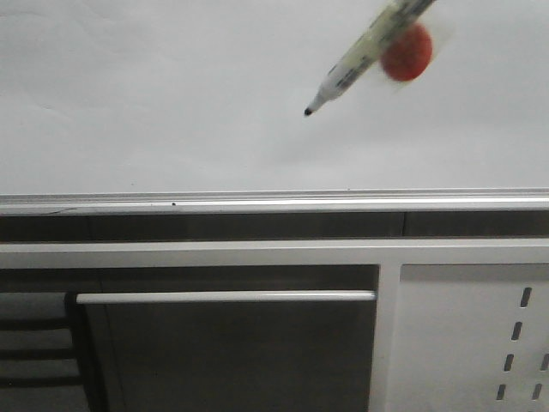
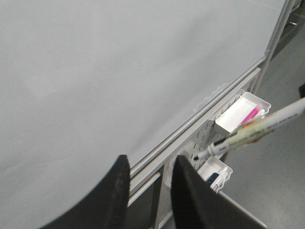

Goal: Write number 1 on whiteboard

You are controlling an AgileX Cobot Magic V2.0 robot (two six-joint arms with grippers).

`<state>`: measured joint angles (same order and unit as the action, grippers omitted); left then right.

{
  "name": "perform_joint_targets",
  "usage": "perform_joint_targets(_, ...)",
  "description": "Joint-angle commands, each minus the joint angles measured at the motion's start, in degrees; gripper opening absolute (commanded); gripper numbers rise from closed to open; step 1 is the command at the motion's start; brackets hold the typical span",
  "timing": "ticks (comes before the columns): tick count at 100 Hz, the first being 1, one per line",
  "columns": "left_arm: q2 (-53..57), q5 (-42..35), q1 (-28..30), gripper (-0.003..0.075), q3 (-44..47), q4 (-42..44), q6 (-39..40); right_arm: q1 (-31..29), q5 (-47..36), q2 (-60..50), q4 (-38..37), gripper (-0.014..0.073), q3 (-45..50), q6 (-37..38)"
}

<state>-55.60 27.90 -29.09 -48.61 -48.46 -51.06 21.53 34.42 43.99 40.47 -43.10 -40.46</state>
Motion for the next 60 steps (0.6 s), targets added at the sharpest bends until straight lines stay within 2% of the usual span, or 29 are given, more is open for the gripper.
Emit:
perform_joint_targets(1,3.4,-5.18,0.15,0.0027,1.29,-3.53,1.04,0.11,-10.41,-6.44,3.03,-0.0059,2.76,-0.82)
perform_joint_targets(5,4.65,-7.17,0.14,-0.002,2.69,-4.68,1.04,0.11,-11.76,-8.17,3.03,-0.0059,4.18,-0.82)
perform_joint_targets(26,10.74,-16.95,0.14,-0.002,10.48,-10.89,1.04,0.11,-12.97,-10.85,4.85,-0.0065,7.99,-0.82)
perform_joint_targets(39,13.53,-19.0,0.14,-0.002,12.69,-11.81,1.04,0.11,-13.16,-10.72,7.41,-0.0065,7.99,-0.82)
perform_joint_targets(60,14.65,-21.16,0.14,-0.002,13.31,-13.08,1.04,0.11,-20.68,-10.72,7.41,-0.0064,7.99,-3.12)
